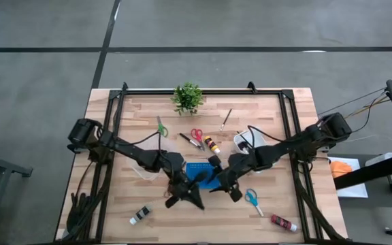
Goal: Pick & Place Paint Supplies
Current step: Put the eyelash brush in the white bin
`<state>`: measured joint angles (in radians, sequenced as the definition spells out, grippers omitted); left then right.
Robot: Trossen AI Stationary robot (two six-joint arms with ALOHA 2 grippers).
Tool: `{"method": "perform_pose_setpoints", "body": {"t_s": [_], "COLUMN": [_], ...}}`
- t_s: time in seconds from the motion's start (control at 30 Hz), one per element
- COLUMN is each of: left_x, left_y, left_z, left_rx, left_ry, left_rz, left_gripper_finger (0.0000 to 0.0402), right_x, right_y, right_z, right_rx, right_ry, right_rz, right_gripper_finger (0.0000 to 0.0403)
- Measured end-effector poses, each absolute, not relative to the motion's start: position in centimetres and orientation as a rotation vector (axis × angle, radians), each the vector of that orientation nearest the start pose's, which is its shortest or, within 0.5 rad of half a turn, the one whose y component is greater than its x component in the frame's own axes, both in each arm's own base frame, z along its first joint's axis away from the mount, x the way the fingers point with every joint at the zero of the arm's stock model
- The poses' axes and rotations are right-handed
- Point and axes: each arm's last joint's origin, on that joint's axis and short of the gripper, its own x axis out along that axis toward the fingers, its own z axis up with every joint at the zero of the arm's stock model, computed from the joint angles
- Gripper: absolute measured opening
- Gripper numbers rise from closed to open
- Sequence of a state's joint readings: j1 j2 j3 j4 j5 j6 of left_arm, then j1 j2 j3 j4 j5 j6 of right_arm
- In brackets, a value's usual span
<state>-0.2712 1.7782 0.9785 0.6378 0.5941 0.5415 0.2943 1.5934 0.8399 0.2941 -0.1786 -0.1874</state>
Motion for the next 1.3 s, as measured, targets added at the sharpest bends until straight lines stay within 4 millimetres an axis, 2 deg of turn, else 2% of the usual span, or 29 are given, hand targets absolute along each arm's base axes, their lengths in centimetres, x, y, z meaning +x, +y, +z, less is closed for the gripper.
{"method": "perform_pose_setpoints", "body": {"t_s": [0.2,0.37,0.47,0.6,0.73,1.03,1.3], "left_x": [35.7,36.0,36.3,36.8,37.5,40.1,39.9], "left_y": [-11.2,-10.6,-10.5,-10.5,-10.2,-10.7,-10.5], "left_z": [20.3,20.1,20.7,21.5,21.0,19.1,19.2], "left_rx": [0.519,0.547,0.536,0.492,0.42,0.387,0.409], "left_ry": [0.015,0.075,0.025,-0.088,-0.176,-0.227,-0.229], "left_rz": [-0.72,-0.551,-0.469,-0.34,-0.227,-0.204,-0.197], "left_gripper_finger": [0.0002,0.0002,0.0002,0.0002,0.0002,0.0002,0.0002], "right_x": [28.6,26.1,24.8,23.5,22.8,22.5,21.8], "right_y": [11.5,12.9,13.9,15.0,15.8,15.5,15.2], "right_z": [19.2,19.2,19.4,19.5,19.8,20.1,19.3], "right_rx": [-0.203,-0.185,-0.2,-0.284,-0.373,-0.454,-0.42], "right_ry": [0.436,0.394,0.336,0.302,0.244,0.148,0.126], "right_rz": [0.455,0.426,0.383,0.219,0.065,-0.065,-0.07], "right_gripper_finger": [0.0141,0.0141,0.0141,0.0141,0.0141,0.0141,0.0141]}}
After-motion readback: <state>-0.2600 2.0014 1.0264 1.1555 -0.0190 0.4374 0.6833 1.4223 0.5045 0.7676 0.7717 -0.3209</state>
